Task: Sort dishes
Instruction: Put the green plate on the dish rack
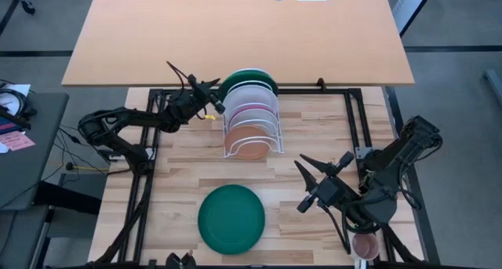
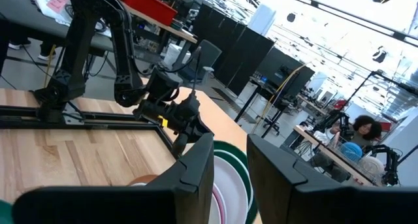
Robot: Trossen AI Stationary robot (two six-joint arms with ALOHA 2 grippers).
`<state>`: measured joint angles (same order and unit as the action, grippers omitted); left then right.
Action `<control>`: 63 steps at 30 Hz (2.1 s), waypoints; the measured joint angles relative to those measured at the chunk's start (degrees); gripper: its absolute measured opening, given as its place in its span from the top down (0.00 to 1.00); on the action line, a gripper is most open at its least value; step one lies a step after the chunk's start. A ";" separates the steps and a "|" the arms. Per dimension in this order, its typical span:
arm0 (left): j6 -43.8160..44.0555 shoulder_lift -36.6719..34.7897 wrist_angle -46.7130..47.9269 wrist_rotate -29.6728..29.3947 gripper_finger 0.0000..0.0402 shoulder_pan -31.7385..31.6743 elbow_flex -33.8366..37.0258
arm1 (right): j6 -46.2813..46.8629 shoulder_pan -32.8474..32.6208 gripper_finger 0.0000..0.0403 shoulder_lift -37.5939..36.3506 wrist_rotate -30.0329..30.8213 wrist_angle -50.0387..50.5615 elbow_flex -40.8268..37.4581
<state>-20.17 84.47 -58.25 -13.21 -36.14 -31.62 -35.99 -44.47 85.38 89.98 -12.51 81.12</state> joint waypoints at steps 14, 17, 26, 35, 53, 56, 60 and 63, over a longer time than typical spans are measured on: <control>-0.33 -3.86 1.54 -2.40 0.72 1.66 0.00 | -0.02 -0.02 0.76 0.00 0.01 0.00 0.00; -1.02 -8.27 5.60 -4.51 0.72 3.35 0.00 | -0.02 -0.15 0.76 0.00 0.01 -0.01 0.00; -0.24 -28.72 30.74 -5.29 0.71 9.36 -0.02 | 0.07 -0.15 0.76 0.00 0.01 -0.01 0.00; 18.70 -40.77 47.89 8.95 0.71 9.86 -0.02 | 3.04 0.37 0.76 0.00 0.01 0.01 0.00; 33.04 -44.04 73.51 33.91 0.71 16.14 -0.02 | 4.56 0.70 0.76 0.00 0.01 0.15 0.00; 33.36 -44.04 73.10 33.90 0.71 20.00 -0.02 | 4.50 0.85 0.76 0.00 0.01 0.20 0.00; 34.32 -44.04 73.58 32.45 0.70 25.39 -0.02 | 4.51 0.85 0.76 0.00 0.01 0.24 0.00; 36.81 -44.04 75.19 27.61 0.67 29.99 -0.02 | 4.52 0.85 0.76 0.00 0.01 0.24 0.02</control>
<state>16.64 40.42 16.94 14.40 -6.15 -31.64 -31.46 -43.62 85.38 90.00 -12.27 81.14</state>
